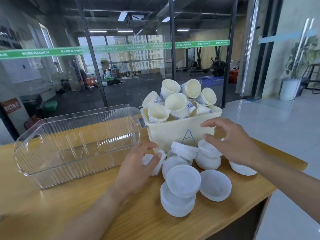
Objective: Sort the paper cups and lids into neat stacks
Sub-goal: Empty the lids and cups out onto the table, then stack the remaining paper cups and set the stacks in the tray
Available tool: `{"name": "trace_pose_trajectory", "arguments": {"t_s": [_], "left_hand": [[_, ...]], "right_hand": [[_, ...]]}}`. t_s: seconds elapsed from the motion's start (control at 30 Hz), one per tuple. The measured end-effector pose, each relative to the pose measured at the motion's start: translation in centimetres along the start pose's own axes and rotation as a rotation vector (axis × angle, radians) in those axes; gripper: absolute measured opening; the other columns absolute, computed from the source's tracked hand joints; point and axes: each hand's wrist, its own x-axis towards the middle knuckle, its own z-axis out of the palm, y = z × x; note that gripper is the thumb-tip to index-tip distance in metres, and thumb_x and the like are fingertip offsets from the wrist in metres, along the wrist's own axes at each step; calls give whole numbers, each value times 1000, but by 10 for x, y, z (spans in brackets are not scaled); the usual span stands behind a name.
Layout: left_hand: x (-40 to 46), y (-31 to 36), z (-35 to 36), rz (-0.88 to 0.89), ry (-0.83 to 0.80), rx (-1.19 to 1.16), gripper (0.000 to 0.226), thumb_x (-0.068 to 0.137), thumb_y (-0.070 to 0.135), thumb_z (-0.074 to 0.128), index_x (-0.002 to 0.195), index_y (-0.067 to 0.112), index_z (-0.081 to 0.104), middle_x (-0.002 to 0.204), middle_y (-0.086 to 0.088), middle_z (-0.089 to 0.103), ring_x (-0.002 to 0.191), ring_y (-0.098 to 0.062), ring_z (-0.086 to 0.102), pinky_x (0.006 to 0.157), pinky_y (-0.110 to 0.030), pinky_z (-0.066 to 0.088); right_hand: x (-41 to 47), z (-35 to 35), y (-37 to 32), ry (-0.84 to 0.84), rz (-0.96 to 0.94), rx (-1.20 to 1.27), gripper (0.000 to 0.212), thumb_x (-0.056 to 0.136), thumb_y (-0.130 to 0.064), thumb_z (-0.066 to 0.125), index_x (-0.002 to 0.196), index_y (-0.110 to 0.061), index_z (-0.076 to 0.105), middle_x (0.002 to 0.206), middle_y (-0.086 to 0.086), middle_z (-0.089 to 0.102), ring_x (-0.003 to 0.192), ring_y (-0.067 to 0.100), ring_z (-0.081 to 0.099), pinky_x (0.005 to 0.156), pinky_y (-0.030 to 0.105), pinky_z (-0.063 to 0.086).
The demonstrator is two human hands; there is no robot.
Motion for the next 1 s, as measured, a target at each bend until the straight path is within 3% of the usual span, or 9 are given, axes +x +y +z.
{"name": "trace_pose_trajectory", "arguments": {"t_s": [0.07, 0.13, 0.27, 0.43, 0.53, 0.67, 0.8, 1.0], "left_hand": [[9, 9, -7, 32, 54, -14, 21, 97, 39, 65, 117, 42, 63, 120, 26, 63, 112, 2, 60, 97, -33, 54], [22, 19, -15, 43, 116, -12, 25, 96, 31, 68, 120, 36, 64, 118, 23, 63, 108, 4, 60, 92, -30, 54], [54, 33, -26, 140, 213, 131, 48, 92, 31, 74, 135, 32, 54, 129, 18, 55, 113, 6, 51, 89, -20, 48], [85, 46, -25, 80, 233, 234, 72, 82, 47, 79, 143, 32, 42, 135, 8, 54, 122, -16, 53, 93, -39, 52], [94, 48, -20, 44, 214, 265, 74, 79, 55, 78, 139, 35, 40, 130, 9, 58, 118, -19, 58, 90, -43, 55], [97, 50, -21, 3, 204, 273, 78, 76, 70, 76, 137, 35, 41, 131, 12, 58, 114, -14, 62, 84, -40, 57], [100, 53, -23, -46, 133, 228, 78, 76, 72, 76, 135, 33, 44, 128, 13, 64, 112, -15, 65, 77, -35, 53], [107, 58, -26, -103, 91, 174, 85, 70, 76, 77, 136, 31, 45, 129, 14, 65, 112, -18, 64, 84, -41, 56]], "right_hand": [[10, 2, -9, 51, -54, 25, 28, 94, -20, 72, 116, -36, 67, 115, -33, 58, 112, -12, 52, 90, 3, 38], [23, 5, -17, 89, -96, 30, 33, 93, -18, 73, 122, -33, 65, 120, -26, 59, 115, -4, 55, 96, 14, 43], [53, 13, -31, 79, -138, 6, 57, 90, -24, 77, 140, -33, 52, 134, -14, 54, 121, -1, 51, 105, 20, 41], [82, 26, -43, 30, -155, -23, 77, 84, -28, 84, 149, -29, 43, 147, -8, 44, 135, 11, 45, 114, 33, 38], [92, 34, -44, 24, -146, -41, 75, 83, -28, 83, 148, -29, 44, 148, -5, 46, 135, 18, 44, 112, 43, 40], [93, 41, -40, 41, -164, -26, 69, 84, -27, 83, 143, -29, 48, 143, -8, 50, 130, 16, 47, 110, 41, 43], [92, 43, -39, 57, -169, -17, 70, 83, -27, 84, 143, -28, 49, 143, -8, 51, 131, 15, 48, 110, 43, 44], [90, 43, -44, 84, -161, -12, 70, 81, -26, 85, 141, -31, 49, 142, -10, 52, 127, 16, 50, 107, 48, 47]]}}
